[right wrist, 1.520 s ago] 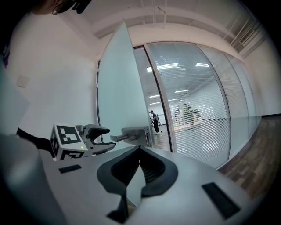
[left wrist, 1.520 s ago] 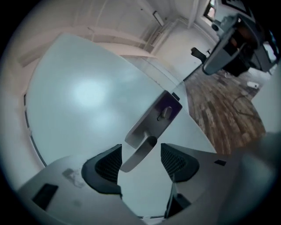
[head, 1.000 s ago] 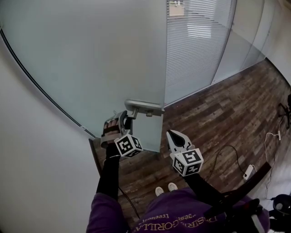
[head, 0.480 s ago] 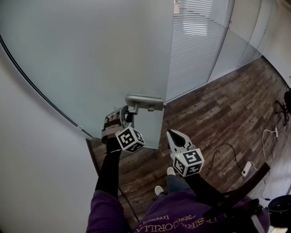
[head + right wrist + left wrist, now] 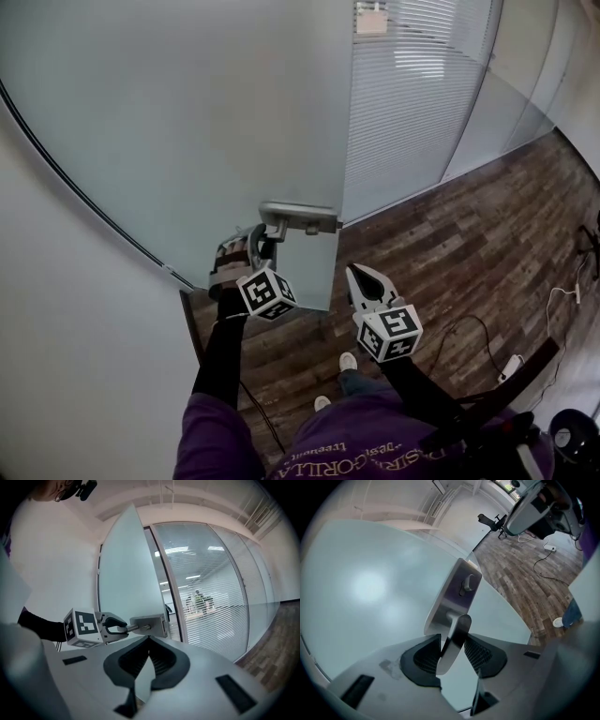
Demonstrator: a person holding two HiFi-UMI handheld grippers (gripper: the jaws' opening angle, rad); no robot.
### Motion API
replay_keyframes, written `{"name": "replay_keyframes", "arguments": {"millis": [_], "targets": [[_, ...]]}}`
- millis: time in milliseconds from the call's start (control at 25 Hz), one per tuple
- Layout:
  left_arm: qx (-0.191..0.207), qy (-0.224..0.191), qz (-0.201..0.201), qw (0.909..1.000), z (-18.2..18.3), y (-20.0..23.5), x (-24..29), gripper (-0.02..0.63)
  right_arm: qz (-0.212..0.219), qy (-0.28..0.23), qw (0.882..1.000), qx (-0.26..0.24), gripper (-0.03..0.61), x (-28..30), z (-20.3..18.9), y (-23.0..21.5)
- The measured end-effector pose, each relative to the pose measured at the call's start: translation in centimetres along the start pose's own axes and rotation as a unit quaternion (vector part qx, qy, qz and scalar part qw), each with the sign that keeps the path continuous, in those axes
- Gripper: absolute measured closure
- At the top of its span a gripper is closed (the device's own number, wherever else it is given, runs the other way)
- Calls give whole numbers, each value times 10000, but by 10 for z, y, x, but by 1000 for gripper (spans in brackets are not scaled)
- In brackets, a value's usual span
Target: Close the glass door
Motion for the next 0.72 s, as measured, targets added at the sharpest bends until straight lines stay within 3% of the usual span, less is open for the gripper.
{"name": "replay_keyframes", "arguments": {"millis": [720], "targets": [[-34,443,115,9989,24,7,81,463,433,148,9988,154,581,29,3,-85]]}}
Point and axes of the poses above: the fingertips, and each gripper's own axes: x forward along the fingers, y to its left, z out of its top, the point moved 5 cm from there along -x, backward along the fingers, and after that the axes turned 13 degrees about z, right-handed, at the moved point
